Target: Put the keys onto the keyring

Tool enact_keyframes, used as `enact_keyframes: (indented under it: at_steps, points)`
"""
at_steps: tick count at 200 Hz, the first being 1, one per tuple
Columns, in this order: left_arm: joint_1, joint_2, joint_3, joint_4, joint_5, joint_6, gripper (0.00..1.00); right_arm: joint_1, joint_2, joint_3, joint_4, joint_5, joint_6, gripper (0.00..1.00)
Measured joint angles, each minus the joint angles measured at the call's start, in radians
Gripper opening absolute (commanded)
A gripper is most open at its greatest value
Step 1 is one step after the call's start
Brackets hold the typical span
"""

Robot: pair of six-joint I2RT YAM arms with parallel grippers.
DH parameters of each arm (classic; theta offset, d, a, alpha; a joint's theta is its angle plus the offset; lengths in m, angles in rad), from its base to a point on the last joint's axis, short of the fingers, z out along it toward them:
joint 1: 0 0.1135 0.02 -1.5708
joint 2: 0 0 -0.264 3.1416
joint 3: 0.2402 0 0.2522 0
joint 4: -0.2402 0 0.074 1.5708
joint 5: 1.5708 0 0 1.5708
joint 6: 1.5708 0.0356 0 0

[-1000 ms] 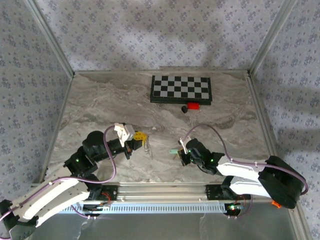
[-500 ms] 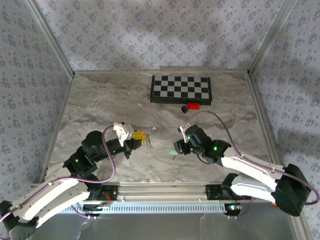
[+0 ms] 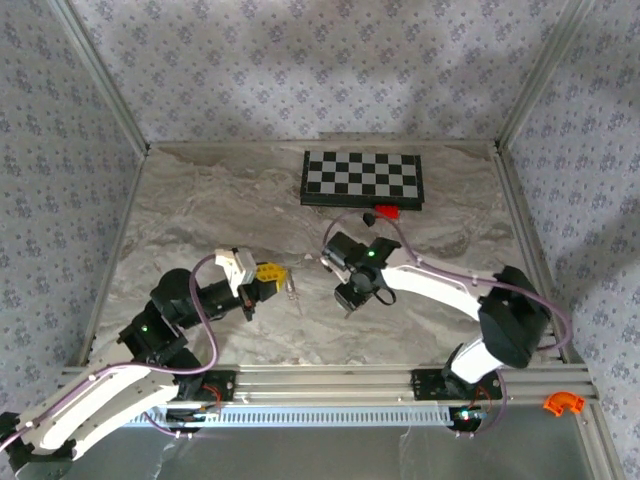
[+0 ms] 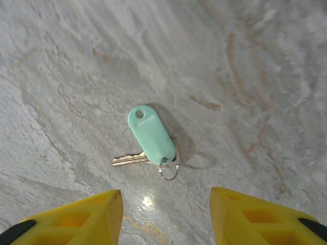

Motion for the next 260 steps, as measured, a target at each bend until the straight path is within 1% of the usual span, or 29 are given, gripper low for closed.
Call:
enact_keyframes:
  at_steps: [36, 111, 179, 235, 260]
  points:
    - [0.000, -0.012, 0.000, 0.000, 0.000, 0.000, 0.00, 0.051, 0.105, 0.037, -0.064, 0.032, -0.043, 0.44]
    - [0.000, -0.012, -0.006, 0.000, 0.000, 0.000, 0.00, 0.082, 0.206, 0.076, -0.116, 0.101, -0.092, 0.37]
    - [0.000, -0.012, -0.008, 0.000, 0.000, 0.000, 0.00, 0.084, 0.243, 0.109, -0.126, 0.111, -0.115, 0.35]
    - [0.000, -0.013, -0.008, 0.000, -0.001, 0.000, 0.00, 0.084, 0.267, 0.114, -0.125, 0.111, -0.125, 0.35]
    - [0.000, -0.013, -0.008, 0.000, -0.002, 0.000, 0.00, 0.081, 0.273, 0.114, -0.125, 0.111, -0.129, 0.33]
